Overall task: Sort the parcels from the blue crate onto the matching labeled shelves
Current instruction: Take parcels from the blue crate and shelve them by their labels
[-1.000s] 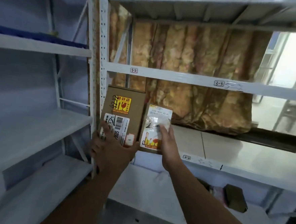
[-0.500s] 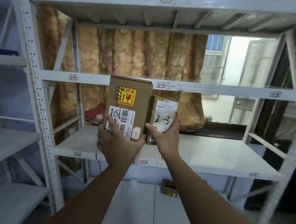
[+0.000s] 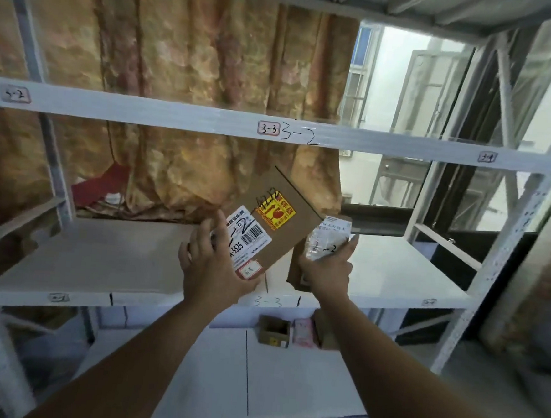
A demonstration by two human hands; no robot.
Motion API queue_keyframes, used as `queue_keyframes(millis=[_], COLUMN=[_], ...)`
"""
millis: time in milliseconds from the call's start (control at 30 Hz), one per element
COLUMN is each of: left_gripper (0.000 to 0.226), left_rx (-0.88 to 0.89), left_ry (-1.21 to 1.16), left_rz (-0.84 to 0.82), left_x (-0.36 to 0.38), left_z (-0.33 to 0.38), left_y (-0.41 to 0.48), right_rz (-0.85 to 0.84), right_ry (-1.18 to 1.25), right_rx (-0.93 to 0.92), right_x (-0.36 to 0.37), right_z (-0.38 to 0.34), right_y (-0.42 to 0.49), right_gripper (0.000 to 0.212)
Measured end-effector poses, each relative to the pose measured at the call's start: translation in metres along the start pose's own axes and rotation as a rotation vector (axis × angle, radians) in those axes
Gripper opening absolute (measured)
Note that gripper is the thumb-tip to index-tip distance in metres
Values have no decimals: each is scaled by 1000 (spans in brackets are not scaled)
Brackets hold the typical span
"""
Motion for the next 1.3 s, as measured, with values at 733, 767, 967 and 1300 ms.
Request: queue_keyframes(millis=[733, 767, 967, 1300], left_gripper=[147, 146, 139, 132], left_rx=[157, 186, 353, 474], left_ry=[-341, -327, -146, 28], left_rz=[-525, -510, -291, 162], left_x=[75, 70, 25, -63], left_z=[-103, -102, -79, -9], left_y=[100, 102, 121, 146], right_rz=[159, 155, 196, 539], right_ry=[-55, -44, -54, 24], right_rx=[3, -25, -219, -456], right_x=[75, 79, 76, 3], right_z=[10, 5, -30, -101], right_y=[47, 49, 56, 70], right_gripper=[98, 97, 110, 107])
Point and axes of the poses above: each hand's wrist, its own y-axis towards the middle knuckle, its own x-axis out of the palm, z = x × y, the point moved 8 cm from there along y, towards the middle knuckle, and after that the axes turned 10 degrees about -x, right-handed, at the moved point
